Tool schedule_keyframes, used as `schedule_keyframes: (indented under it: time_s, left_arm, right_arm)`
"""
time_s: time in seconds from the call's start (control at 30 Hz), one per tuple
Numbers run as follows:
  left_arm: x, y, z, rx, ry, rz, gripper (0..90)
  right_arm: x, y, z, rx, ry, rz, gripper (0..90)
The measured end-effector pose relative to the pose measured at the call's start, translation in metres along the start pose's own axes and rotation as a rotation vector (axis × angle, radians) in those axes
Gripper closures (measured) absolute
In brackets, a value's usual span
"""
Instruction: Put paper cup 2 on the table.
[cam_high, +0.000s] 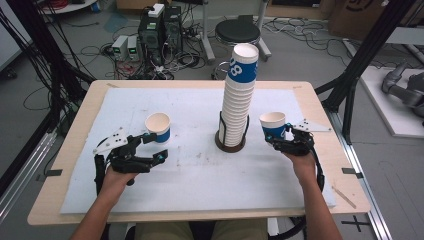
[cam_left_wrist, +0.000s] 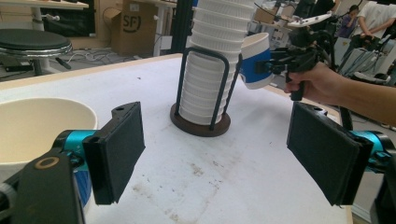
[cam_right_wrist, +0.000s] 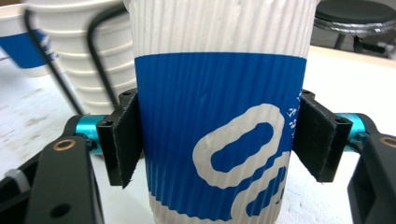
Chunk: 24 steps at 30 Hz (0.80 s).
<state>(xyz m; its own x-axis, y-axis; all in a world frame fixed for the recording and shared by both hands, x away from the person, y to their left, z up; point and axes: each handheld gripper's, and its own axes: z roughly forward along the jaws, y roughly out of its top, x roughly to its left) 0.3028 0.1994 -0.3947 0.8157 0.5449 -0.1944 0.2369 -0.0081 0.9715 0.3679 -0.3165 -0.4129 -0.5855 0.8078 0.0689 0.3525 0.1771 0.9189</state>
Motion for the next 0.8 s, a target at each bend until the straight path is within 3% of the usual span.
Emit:
schedule_keyframes:
  time_s: [0.23, 0.47, 0.6, 0.8]
  left_arm:
    - [-0.001, -0.002, 0.003, 0.015, -0.011, -0.001, 19.0]
    - [0.000, -0.003, 0.003, 0.018, -0.007, -0.005, 19.0]
    - [0.000, -0.003, 0.003, 0.017, -0.007, -0.005, 19.1]
    - [0.000, -0.003, 0.001, 0.014, -0.005, -0.006, 19.1]
  right_arm:
    - [-0.011, -0.007, 0.017, 0.030, -0.076, 0.051, 26.2]
    - [-0.016, -0.013, 0.024, 0.076, -0.127, 0.059, 26.2]
    - [-0.019, -0.018, 0.027, 0.123, -0.133, 0.069, 26.1]
    - [-0.019, -0.019, 0.022, 0.130, -0.124, 0.081, 25.7]
